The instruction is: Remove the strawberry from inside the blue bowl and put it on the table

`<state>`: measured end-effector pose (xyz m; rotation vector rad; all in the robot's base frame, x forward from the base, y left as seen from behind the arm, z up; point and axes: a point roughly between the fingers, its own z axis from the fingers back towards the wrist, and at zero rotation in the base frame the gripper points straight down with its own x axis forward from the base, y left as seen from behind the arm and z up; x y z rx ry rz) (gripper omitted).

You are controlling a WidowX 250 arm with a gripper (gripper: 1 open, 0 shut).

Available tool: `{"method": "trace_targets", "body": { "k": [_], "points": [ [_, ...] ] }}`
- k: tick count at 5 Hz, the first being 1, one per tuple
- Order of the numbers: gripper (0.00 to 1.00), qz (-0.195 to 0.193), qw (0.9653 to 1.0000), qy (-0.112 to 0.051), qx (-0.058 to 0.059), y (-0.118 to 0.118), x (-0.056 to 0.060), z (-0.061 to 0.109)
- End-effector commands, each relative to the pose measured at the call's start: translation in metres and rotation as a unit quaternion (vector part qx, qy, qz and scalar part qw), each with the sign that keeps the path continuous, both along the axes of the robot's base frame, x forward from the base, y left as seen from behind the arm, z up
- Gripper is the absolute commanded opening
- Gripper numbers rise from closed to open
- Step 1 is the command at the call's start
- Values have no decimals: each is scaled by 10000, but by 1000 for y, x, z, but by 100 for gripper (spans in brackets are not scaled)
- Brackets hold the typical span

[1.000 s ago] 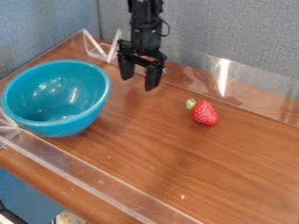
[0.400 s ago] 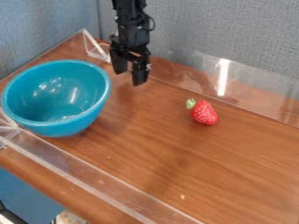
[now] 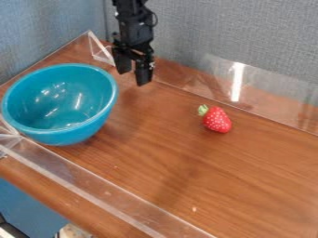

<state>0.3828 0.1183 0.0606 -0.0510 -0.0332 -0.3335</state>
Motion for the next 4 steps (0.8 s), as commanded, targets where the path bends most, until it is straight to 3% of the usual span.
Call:
{"method": "trace_targets", "body": {
  "k": [1, 2, 4],
  "points": [
    [100, 223, 9971, -696, 188, 11, 6, 64],
    [100, 229, 9963, -817, 133, 9, 9, 76],
    [100, 132, 9952, -959, 130, -4, 25, 88]
  ]
}}
